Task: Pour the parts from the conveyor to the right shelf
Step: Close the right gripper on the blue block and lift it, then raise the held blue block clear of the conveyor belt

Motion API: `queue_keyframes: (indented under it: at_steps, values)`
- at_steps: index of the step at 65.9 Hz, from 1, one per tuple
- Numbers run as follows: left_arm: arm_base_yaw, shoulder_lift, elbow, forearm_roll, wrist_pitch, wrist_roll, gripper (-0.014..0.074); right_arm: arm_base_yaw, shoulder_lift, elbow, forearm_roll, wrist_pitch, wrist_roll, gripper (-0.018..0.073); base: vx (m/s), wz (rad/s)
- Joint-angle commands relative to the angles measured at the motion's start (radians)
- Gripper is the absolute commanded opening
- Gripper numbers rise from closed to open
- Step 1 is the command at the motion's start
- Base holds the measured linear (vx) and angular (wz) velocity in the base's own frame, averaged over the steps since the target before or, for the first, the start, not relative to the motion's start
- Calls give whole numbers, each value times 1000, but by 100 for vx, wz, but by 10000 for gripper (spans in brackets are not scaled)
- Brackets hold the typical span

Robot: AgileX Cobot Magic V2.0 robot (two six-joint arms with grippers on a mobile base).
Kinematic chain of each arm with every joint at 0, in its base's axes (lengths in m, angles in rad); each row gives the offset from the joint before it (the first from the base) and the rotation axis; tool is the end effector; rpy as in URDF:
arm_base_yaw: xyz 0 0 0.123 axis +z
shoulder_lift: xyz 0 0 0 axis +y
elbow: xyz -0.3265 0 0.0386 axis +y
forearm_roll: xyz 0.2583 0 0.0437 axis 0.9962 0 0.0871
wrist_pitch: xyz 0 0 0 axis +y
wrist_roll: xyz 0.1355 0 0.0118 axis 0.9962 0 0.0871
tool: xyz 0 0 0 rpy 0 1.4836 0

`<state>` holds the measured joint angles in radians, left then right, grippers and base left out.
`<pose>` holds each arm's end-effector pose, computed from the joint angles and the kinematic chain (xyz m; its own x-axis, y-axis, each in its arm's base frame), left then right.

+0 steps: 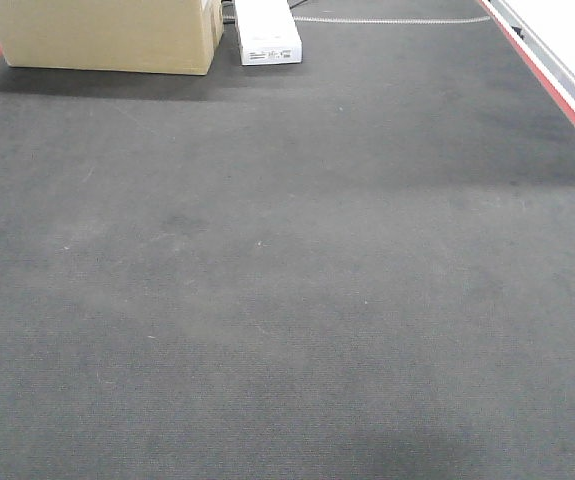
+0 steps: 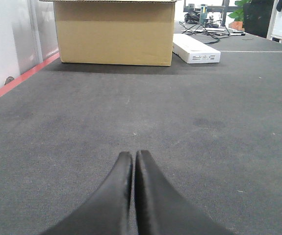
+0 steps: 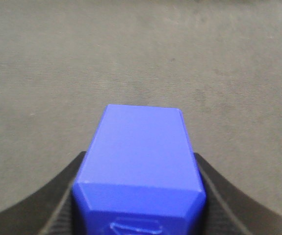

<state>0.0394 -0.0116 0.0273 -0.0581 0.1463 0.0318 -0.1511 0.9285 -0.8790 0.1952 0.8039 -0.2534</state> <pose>0.0676 0.0015 0.1873 -0.0736 -0.0286 -0.9969 -0.0329 0.9991 -0.0262 0.1940 -0.0103 0.3459 -0.6797 -0.0135 -0.7334 -0.0309 0.9995 0.0103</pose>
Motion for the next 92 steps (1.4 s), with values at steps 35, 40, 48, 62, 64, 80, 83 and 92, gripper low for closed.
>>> queue_keyframes:
  at_steps: [35,40,48,62,64,80,83,92]
  values:
    - [-6,-2,-20,-9,-77,-8,-6,-1,-672,377,84,-190,-134,-5,0,0]
    - [-6,-2,-20,-9,-77,-8,-6,-2,-751,413,84,-190,-146,-5,0,0]
    - [-6,-2,-20,-9,-77,-8,-6,-2,-828,462,84,-189,-144,-5,0,0]
    - [-6,-2,-20,-9,-77,-8,-6,-2,-875,489,88,-202,-144,-5,0,0]
    - [-6,-2,-20,-9,-77,-8,-6,-2,-875,489,89,-207,-144,-5,0,0]
    - [-6,-2,-20,-9,-77,-8,-6,-2,-875,489,92,-211,-138,-5,0,0]
    - [-6,-2,-20,-9,-77,-8,-6,-2,-875,489,92,-210,-132,-5,0,0]
    - [-6,-2,-20,-9,-77,-8,-6,-2,-875,489,92,-210,-132,-5,0,0]
